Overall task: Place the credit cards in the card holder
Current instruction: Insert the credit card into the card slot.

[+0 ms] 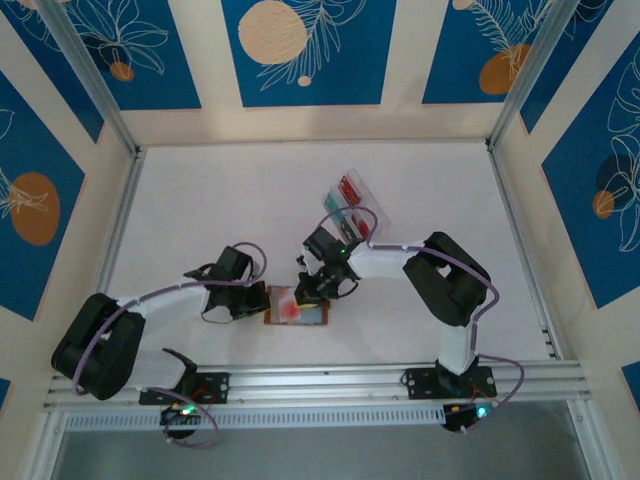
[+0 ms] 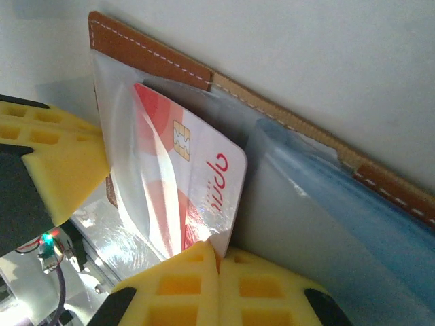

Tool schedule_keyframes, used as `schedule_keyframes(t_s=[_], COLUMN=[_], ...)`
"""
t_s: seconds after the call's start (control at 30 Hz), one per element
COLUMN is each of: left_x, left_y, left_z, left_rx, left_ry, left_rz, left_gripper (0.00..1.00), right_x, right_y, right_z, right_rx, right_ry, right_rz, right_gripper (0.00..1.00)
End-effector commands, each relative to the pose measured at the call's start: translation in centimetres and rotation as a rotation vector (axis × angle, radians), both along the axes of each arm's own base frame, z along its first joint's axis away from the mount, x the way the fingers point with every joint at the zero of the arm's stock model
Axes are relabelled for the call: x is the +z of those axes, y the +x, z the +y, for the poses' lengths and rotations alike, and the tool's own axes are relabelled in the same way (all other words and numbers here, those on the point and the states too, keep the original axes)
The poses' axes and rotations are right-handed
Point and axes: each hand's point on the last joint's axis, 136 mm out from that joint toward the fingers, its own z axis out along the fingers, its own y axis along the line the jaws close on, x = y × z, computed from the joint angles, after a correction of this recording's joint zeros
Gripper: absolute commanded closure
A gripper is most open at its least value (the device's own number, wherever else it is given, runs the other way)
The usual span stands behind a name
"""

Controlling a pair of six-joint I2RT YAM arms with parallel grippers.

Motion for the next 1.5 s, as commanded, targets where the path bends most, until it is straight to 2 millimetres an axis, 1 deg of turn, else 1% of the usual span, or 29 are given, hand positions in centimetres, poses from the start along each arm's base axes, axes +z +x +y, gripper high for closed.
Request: schedule_keyframes(t_s=[0.0,0.1,0.3,0.4,0.6,0.77,0.83,0.9,1.1,1.27,1.47], left_x=[-1.1,0.6,3.9,4.3,3.2,1.9,1.2,0.4,-1.8,-2.6,-2.9], left_y=[-1.3,-0.6,0.7,1.3,1.9,2.3,2.4,2.3,0.7,-0.4,-0.8], left_z=[2.3,1.4,1.2,0.3,-1.1,-1.7,-1.6,-1.0,0.7,1.6,1.9], left_rx=[0.05,0.039,0.037,0.022,-0.009,-0.024,-0.024,-0.018,-0.007,0.004,0.012], left_ry=[0.108,0.062,0.052,0.022,-0.005,-0.007,0.01,0.048,0.123,0.143,0.145], left_rz=[0.054,0.024,-0.05,-0.053,-0.035,-0.021,-0.012,0.0,0.048,0.061,0.068], left_gripper=[1.0,1.0,1.0,1.0,1.0,1.0,1.0,1.0,1.0,1.0,1.0], right_x=[-2.6,-2.2,-2.0,-1.9,-1.4,-1.3,-1.3,-1.1,-0.2,0.5,0.8], right_y=[-3.0,-2.6,-2.2,-2.2,-2.0,-1.8,-1.8,-1.8,-1.8,-1.6,-1.2], right_z=[-2.8,-2.3,-2.4,-2.5,-2.7,-2.7,-2.7,-2.7,-1.8,-0.8,0.2], right_rx=[0.013,0.024,0.029,0.037,0.043,0.046,0.049,0.053,0.064,0.068,0.05], right_ry=[-0.121,-0.1,-0.091,-0.088,-0.079,-0.077,-0.079,-0.075,-0.007,0.058,0.102], right_rz=[0.116,0.104,0.091,0.088,0.075,0.074,0.073,0.072,0.073,0.073,0.093], right_gripper=[1.0,1.0,1.0,1.0,1.0,1.0,1.0,1.0,1.0,1.0,1.0])
